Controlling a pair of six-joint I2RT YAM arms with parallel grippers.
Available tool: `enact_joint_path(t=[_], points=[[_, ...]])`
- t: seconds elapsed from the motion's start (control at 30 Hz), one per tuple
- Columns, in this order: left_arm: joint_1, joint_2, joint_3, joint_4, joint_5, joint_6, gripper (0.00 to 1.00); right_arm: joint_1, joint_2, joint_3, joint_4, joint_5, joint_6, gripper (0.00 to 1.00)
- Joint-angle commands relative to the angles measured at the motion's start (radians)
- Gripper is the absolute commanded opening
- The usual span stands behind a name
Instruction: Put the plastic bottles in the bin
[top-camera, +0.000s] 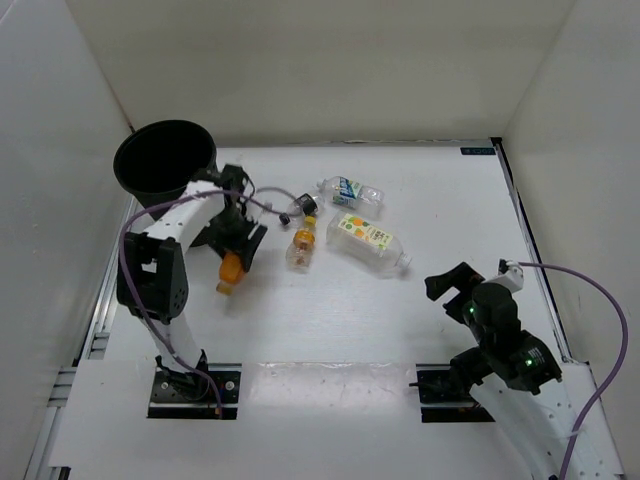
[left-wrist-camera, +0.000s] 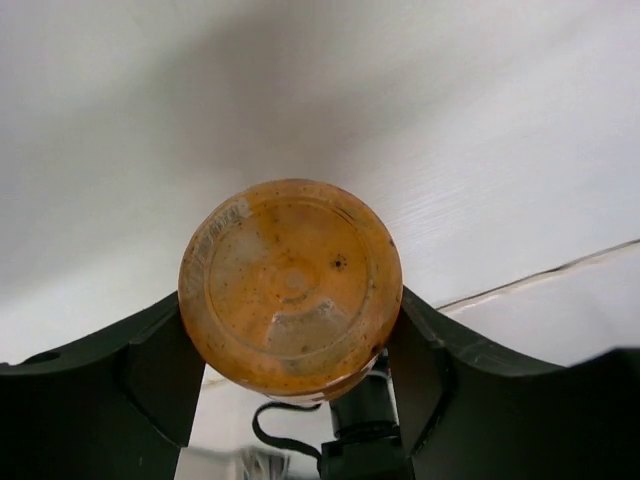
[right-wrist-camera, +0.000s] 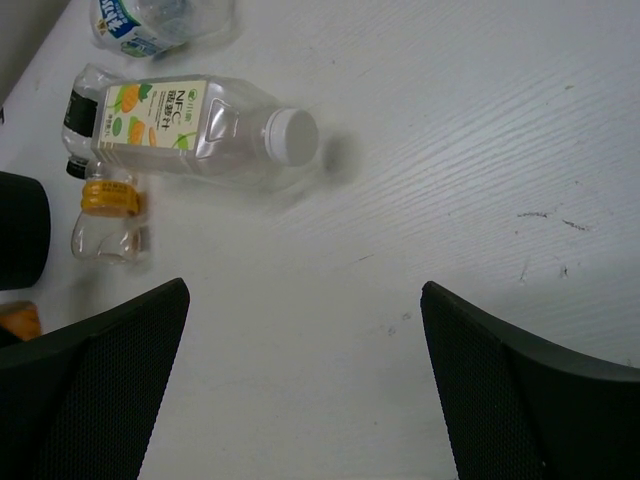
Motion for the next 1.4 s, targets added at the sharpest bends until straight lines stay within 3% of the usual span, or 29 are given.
enact_joint_path(t=[0.0,0.07,0.17,0.23,0.27,0.3,0.37,0.47,0.53,0.63,0.83,1.0,1.03,1.13,1.17,1.3,1.37], points=[[0.004,-0.044,0.331,-0.192,0.188,0.022,0.1,0.0,0.066,0.052,0.084,-0.005,-0.042,1.0],[0.013,-0.043,0.594,-0.211,0.213,0.045,0.1,0.0,0.124,0.063,0.096,-0.005,-0.056,1.0],[0.035,-0.077,0.902,-0.149,0.119,0.071,0.1,0.0,0.2,0.092,0.128,-0.037,-0.087,1.0],[0.035,-0.178,0.833,0.039,-0.027,0.103,0.1,0.0,0.246,0.101,0.157,-0.049,-0.099,1.0],[0.044,-0.248,0.623,0.34,-0.08,0.149,0.1,0.0,0.259,0.101,0.17,-0.049,-0.099,1.0],[0.044,-0.384,0.516,0.501,-0.132,0.172,0.1,0.0,0.271,0.101,0.18,-0.064,-0.099,1.0],[0.079,-0.422,0.426,0.681,-0.177,0.22,0.1,0.0,0.291,0.101,0.216,-0.078,-0.099,1.0],[0.128,-0.317,0.545,0.682,-0.302,0.167,0.1,0.0,0.319,0.101,0.246,-0.092,-0.099,1.0],[0.219,-0.252,0.568,0.682,-0.303,0.127,0.1,0.009,0.328,0.101,0.257,-0.104,-0.099,1.0],[0.299,-0.191,0.568,0.682,-0.248,0.091,0.1,0.009,0.337,0.101,0.279,-0.113,-0.108,1.0],[0.34,-0.134,0.481,0.682,-0.175,0.051,0.11,0.009,0.421,0.152,0.305,-0.167,-0.238,1.0],[0.369,-0.125,0.444,0.682,-0.154,0.027,0.36,0.009,0.655,0.33,0.225,-0.195,-0.485,1.0],[0.369,-0.125,0.432,0.682,-0.154,0.016,0.49,0.009,0.703,0.417,0.205,-0.195,-0.552,1.0],[0.378,-0.134,0.408,0.682,-0.134,0.007,0.67,0.018,0.918,0.616,0.112,-0.291,-0.724,1.0],[0.378,-0.143,0.398,0.671,-0.134,0.007,0.79,0.039,1.028,0.665,0.084,-0.291,-0.758,1.0],[0.378,-0.154,0.389,0.662,-0.123,0.007,1.0,0.119,1.239,0.842,-0.017,-0.188,-0.924,1.0],[0.378,-0.163,0.389,0.653,-0.123,0.007,1.0,0.129,1.305,0.871,-0.031,-0.178,-0.987,1.0]])
